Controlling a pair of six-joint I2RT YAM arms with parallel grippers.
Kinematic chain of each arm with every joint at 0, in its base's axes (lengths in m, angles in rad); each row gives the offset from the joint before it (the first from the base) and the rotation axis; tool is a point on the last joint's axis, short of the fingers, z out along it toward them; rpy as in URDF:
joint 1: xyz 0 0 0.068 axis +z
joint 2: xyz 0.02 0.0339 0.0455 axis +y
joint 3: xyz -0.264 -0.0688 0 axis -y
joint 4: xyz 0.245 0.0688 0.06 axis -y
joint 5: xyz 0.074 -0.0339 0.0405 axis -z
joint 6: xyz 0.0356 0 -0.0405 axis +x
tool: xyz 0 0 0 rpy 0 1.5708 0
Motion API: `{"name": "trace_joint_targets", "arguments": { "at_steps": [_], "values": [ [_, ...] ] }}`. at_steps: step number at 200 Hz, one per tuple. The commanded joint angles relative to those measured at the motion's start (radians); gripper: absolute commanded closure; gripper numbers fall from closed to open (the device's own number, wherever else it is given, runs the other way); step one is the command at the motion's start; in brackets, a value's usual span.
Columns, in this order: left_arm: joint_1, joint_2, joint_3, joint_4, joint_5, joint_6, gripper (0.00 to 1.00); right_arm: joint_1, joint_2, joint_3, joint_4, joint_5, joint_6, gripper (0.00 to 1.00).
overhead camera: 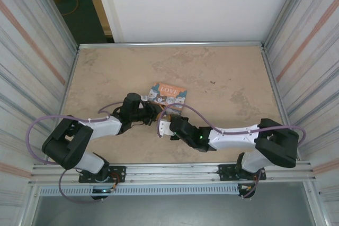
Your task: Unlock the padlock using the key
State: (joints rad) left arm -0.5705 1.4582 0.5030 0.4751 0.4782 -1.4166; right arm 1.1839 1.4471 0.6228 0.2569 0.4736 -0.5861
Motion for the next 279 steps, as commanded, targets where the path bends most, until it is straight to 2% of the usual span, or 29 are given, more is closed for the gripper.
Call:
{"name": "trace_joint_targets", "arguments": {
  "at_steps": [1, 189, 279],
  "values": [
    [0.006, -0.018, 0.023, 0.041, 0.022, 0.012, 1.00, -0.018, 0.023, 0.038, 0.046, -0.006, -0.011, 0.67],
    [0.004, -0.001, 0.005, 0.082, 0.019, -0.009, 1.00, -0.038, 0.109, 0.086, 0.103, -0.012, -0.014, 0.84],
    [-0.005, -0.008, -0.001, 0.092, 0.019, -0.015, 1.00, -0.044, 0.151, 0.086, 0.147, 0.014, -0.012, 0.96]
  ]
}}
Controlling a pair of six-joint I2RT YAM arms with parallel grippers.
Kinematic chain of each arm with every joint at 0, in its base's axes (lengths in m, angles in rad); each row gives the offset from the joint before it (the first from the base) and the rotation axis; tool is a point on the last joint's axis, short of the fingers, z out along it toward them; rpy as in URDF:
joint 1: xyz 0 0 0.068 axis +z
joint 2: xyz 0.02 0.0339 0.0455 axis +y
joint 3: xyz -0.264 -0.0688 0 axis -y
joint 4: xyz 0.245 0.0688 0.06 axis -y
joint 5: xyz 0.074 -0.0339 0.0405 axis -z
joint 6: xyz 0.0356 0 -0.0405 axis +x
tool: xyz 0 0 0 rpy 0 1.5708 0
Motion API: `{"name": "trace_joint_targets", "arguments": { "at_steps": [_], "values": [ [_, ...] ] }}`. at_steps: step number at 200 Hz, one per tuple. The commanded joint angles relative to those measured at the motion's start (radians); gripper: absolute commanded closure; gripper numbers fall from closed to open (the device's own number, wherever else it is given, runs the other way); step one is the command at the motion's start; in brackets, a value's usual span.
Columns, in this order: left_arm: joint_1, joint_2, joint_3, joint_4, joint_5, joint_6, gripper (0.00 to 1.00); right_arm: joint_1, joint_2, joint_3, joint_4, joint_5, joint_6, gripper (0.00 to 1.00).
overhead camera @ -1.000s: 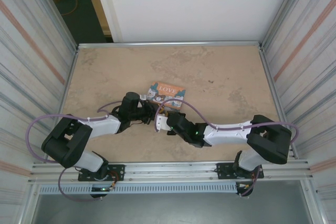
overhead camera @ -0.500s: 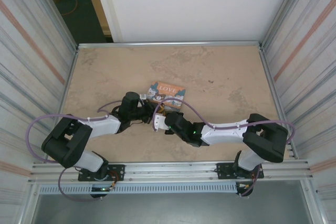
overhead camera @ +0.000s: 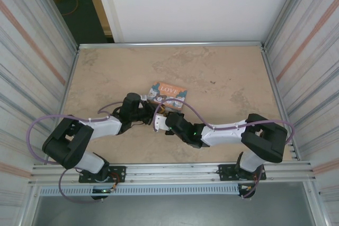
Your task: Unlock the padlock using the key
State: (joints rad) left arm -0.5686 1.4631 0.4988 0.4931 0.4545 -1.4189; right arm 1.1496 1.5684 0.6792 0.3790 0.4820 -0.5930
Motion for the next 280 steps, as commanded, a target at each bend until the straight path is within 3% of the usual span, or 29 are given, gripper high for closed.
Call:
{"name": "trace_joint_targets", "arguments": {
  "at_steps": [1, 128, 234, 280],
  "values": [
    [-0.007, -0.013, 0.003, 0.073, 0.043, -0.013, 1.00, -0.010, 0.031, 0.030, 0.026, 0.006, -0.005, 0.96],
    [-0.031, -0.025, 0.011, 0.087, 0.039, -0.028, 1.00, -0.045, 0.082, 0.016, 0.178, 0.015, 0.045, 1.00],
    [-0.085, 0.006, -0.009, 0.119, 0.007, -0.054, 1.00, -0.097, 0.000, -0.029, 0.222, -0.097, 0.389, 1.00],
    [-0.121, 0.035, -0.022, 0.153, -0.008, -0.077, 1.00, -0.158, -0.057, -0.054, 0.159, -0.184, 0.585, 1.00]
  ]
}}
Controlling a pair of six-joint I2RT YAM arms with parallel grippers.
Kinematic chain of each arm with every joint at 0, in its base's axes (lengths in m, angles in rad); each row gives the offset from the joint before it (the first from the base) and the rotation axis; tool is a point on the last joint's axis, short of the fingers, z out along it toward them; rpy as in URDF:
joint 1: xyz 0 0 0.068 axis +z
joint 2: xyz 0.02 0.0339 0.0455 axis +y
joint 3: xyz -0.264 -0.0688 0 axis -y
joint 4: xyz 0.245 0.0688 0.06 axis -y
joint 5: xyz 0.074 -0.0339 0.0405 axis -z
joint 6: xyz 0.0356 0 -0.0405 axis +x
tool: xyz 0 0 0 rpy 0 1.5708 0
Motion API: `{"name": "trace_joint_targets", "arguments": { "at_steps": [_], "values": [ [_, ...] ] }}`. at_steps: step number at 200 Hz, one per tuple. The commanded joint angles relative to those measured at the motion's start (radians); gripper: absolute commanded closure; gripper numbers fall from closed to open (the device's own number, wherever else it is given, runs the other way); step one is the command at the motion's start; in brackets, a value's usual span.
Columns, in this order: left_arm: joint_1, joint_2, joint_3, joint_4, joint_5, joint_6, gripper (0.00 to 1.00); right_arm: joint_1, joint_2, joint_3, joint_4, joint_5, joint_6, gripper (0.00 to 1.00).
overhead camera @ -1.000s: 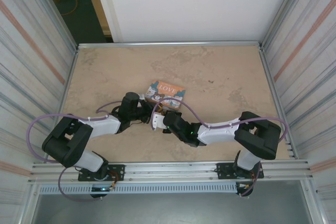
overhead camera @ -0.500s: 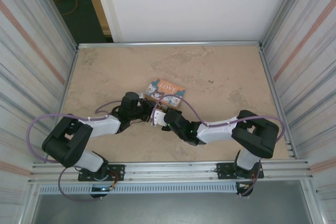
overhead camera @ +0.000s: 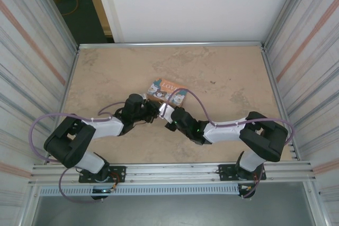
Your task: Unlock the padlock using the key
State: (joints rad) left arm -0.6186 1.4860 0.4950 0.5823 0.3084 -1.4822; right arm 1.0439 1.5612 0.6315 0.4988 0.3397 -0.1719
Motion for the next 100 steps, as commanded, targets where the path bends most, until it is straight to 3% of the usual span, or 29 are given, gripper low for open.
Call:
{"name": "trace_joint_targets", "arguments": {
  "at_steps": [1, 100],
  "values": [
    [-0.072, 0.013, -0.018, 0.064, 0.137, -0.014, 1.00, -0.054, -0.051, -0.007, 0.038, -0.043, 0.167, 1.00],
    [-0.187, 0.169, 0.034, 0.153, 0.120, -0.083, 1.00, -0.112, -0.120, -0.146, -0.034, -0.045, 0.325, 1.00]
  ]
}}
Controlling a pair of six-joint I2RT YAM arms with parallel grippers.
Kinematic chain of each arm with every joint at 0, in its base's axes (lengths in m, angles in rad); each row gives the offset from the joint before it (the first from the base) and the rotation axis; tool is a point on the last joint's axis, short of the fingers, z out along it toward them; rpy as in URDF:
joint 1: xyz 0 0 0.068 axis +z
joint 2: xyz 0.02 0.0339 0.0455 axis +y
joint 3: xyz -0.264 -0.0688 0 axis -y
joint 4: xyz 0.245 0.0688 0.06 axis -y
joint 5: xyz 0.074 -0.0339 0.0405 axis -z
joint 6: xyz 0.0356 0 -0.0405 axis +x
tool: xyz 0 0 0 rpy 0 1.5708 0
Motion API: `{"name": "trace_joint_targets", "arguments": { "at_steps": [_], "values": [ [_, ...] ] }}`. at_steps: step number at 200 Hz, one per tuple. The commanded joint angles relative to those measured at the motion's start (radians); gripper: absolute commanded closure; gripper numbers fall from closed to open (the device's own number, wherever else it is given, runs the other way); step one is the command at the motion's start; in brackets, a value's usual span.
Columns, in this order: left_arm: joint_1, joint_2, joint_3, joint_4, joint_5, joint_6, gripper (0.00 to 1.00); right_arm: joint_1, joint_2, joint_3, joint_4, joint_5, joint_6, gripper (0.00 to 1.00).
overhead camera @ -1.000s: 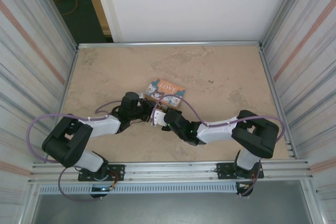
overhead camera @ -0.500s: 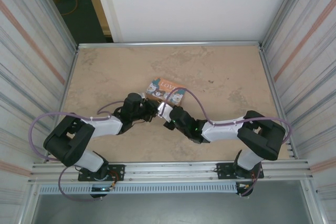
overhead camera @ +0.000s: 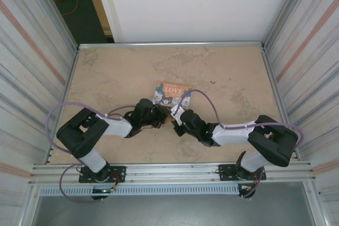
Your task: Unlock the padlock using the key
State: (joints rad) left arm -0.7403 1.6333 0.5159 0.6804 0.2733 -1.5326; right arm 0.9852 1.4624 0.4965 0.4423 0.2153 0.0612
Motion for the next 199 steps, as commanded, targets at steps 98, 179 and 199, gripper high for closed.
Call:
{"name": "trace_joint_targets", "arguments": {
  "at_steps": [98, 179, 199],
  "values": [
    [-0.038, -0.013, 0.005, 0.030, 0.146, 0.031, 0.65, -0.090, -0.099, -0.073, -0.037, 0.057, 0.169, 1.00],
    [0.051, -0.348, 0.047, -0.399, 0.040, 0.308, 0.62, -0.201, -0.256, -0.113, -0.164, -0.178, 0.355, 1.00],
    [0.064, -0.440, 0.091, -0.560, -0.022, 0.410, 0.62, -0.226, -0.270, -0.114, -0.200, -0.221, 0.433, 1.00]
  ]
}}
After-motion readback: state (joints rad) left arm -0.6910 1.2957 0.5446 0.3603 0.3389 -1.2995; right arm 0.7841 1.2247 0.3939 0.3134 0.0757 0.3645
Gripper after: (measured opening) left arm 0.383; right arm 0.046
